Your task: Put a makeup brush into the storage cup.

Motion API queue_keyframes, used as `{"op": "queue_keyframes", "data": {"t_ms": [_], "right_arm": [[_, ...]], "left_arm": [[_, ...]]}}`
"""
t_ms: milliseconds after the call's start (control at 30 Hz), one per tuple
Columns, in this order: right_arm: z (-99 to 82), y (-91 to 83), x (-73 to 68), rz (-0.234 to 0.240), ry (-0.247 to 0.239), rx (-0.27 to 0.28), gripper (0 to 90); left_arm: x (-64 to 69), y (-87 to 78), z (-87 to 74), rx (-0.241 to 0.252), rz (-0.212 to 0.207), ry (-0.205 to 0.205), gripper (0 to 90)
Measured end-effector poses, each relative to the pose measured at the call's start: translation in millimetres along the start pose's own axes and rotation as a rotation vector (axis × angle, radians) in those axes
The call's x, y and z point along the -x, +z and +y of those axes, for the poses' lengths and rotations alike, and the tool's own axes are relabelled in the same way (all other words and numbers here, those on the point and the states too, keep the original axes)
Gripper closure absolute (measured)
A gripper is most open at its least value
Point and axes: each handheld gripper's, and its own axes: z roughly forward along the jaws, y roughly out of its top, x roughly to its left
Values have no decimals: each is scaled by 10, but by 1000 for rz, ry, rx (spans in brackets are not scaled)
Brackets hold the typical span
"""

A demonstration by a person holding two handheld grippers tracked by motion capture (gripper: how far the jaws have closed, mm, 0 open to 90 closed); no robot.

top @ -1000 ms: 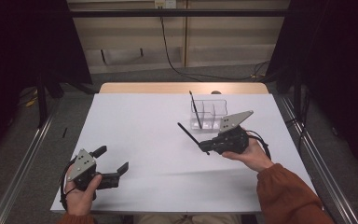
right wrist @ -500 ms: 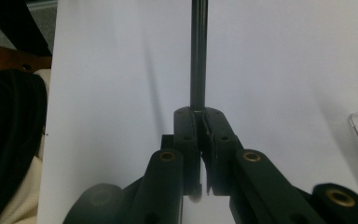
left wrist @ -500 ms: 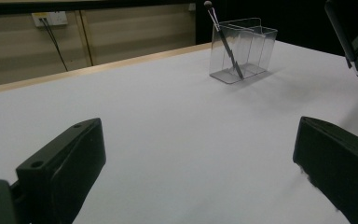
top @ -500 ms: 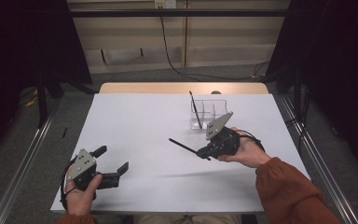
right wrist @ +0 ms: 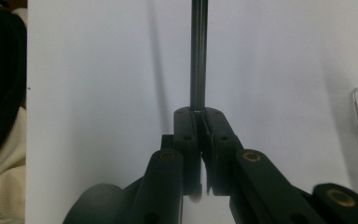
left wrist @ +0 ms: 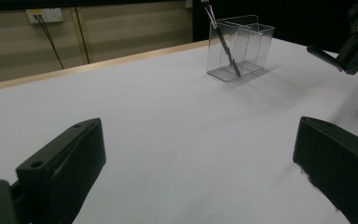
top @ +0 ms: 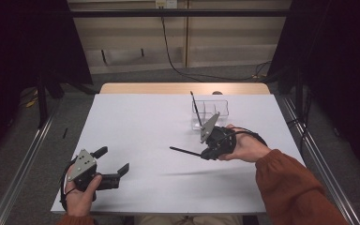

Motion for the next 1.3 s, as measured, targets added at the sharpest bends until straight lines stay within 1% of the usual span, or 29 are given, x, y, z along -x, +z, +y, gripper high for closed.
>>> {"op": "queue_keyframes", "data": {"t_ms": [33,67,100,167,267,367,400,433,467,600,667,733,800,833,900,967,1033,1133,1200,1267,1300], "right_arm": [[7,0,-2,-2,4,-18,848],[11,10,2,3,-5,-24,848],[16,13,-1,7,-4,-39,848],[20,19,2,11,-11,-67,848],[23,33,7,20,-17,-106,848],[30,57,4,21,-24,-161,848],[34,62,-6,18,-20,-177,848],[38,62,-4,21,-25,-183,848],[39,62,-2,24,-31,-185,848],[38,66,-10,27,-36,-200,848],[35,63,-10,27,-35,-198,847],[33,54,-13,26,-30,-189,847],[36,54,-12,23,-36,-175,847],[40,54,-14,27,-38,-173,847],[47,65,-18,25,-45,-170,847],[47,71,-20,27,-42,-169,847],[41,79,-16,29,-43,-163,847],[35,88,-14,31,-47,-164,847],[36,89,-19,32,-46,-162,847],[39,85,-22,32,-44,-160,847],[39,83,-23,33,-45,-160,847]], "left_arm": [[-8,-2,3,-4,4,4,24],[-18,-7,6,-4,5,1,24],[-32,-12,7,-5,8,3,24],[-39,-14,2,-8,11,-5,24],[-32,-6,9,-16,1,3,24],[-11,5,24,-23,-11,11,24],[-8,6,32,-27,-15,21,24],[-1,5,40,-29,-17,23,24],[4,5,54,-32,-15,31,24],[33,-15,141,-52,-9,29,24],[41,-24,182,-41,-24,29,24],[57,-28,215,-37,-24,40,24],[69,-27,240,-31,-36,38,24],[75,-24,255,-30,-40,45,24],[92,-20,294,-40,-57,63,25],[107,-16,340,-33,-77,88,25],[121,4,405,-41,-80,115,25],[143,45,490,-42,-96,123,31],[164,86,546,-42,-117,134,31],[173,110,576,-43,-139,133,30],[181,124,587,-38,-145,123,30]]}}
